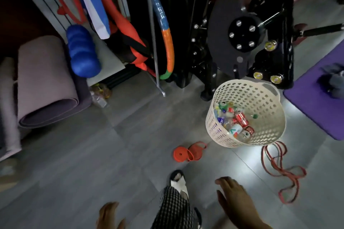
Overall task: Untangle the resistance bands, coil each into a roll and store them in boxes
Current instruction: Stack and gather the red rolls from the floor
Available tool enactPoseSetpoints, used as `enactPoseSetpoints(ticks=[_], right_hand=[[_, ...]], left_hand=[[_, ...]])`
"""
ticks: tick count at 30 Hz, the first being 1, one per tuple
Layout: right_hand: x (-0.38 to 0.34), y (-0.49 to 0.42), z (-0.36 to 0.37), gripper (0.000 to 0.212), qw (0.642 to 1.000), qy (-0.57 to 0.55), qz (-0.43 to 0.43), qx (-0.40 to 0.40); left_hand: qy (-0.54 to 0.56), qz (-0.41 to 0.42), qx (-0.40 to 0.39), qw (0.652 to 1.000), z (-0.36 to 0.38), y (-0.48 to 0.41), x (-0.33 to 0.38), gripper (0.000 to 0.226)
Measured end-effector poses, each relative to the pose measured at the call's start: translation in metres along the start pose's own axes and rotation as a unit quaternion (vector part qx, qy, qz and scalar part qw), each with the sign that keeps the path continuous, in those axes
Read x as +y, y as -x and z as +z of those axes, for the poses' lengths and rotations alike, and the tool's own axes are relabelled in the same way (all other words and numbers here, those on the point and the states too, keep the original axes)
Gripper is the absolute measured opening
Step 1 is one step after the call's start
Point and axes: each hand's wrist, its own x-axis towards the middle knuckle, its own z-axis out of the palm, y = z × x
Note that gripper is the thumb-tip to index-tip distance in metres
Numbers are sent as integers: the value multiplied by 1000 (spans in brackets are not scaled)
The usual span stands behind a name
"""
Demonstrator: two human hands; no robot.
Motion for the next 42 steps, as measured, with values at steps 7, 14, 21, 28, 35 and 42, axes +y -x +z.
enactPoseSetpoints(ticks=[7,14,21,28,35,42], right_hand=[[106,-16,51,57,994,86,-37,-55],[125,-91,-4,32,995,16,-70,-64],[154,-190,-41,41,962,23,-233,-137],[171,-216,23,29,950,7,-253,-184],[193,-260,193,43,952,23,-179,-248],[231,-345,373,25,960,-18,-93,-263]], left_hand=[[62,-1,35,997,-10,-78,131,46],[101,-41,56,992,28,-82,199,45],[210,-222,89,948,127,-26,245,71],[300,-290,71,906,217,-45,246,54],[278,-328,56,901,325,-155,148,36],[325,-364,47,872,466,-278,45,33]])
